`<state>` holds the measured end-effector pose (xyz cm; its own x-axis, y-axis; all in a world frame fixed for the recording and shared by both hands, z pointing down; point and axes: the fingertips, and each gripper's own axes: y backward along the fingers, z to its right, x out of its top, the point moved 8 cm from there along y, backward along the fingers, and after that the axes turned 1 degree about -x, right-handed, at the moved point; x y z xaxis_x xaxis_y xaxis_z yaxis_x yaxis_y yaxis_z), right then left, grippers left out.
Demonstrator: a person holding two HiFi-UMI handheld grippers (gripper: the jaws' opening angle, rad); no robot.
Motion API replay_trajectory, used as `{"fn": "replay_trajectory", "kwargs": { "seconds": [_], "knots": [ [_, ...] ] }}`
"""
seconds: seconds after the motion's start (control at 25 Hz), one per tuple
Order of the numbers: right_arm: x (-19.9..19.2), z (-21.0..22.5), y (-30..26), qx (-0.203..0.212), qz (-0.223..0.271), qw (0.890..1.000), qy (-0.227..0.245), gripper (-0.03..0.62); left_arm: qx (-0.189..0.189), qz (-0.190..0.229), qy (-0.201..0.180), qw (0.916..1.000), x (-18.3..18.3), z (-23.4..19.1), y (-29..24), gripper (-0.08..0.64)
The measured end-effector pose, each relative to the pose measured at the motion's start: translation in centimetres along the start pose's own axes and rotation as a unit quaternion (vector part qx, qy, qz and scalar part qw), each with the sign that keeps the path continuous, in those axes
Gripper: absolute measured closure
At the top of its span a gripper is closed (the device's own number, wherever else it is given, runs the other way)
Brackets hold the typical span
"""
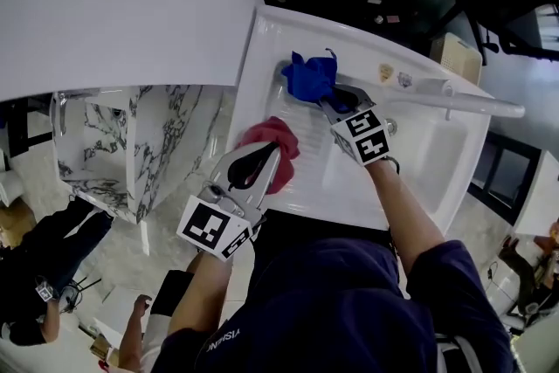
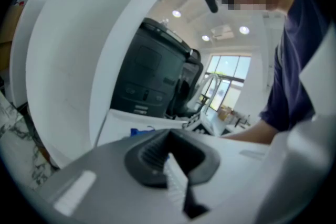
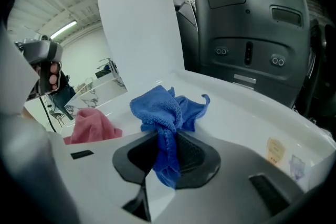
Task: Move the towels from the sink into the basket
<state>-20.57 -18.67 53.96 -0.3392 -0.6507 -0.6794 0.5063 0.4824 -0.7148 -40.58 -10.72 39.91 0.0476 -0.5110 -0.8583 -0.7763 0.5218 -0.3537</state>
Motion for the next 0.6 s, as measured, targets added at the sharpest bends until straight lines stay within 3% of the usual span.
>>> {"fn": "replay_trajectory", "kwargs": {
  "seconds": [0.6],
  "knots": [
    [-1.0, -0.6, 8.0, 0.015, 0.060, 0.998, 0.007, 0.519, -0.008, 0.011, -0.036, 0.9993, 0.8, 6.1, -0.6, 0.557]
  ]
}}
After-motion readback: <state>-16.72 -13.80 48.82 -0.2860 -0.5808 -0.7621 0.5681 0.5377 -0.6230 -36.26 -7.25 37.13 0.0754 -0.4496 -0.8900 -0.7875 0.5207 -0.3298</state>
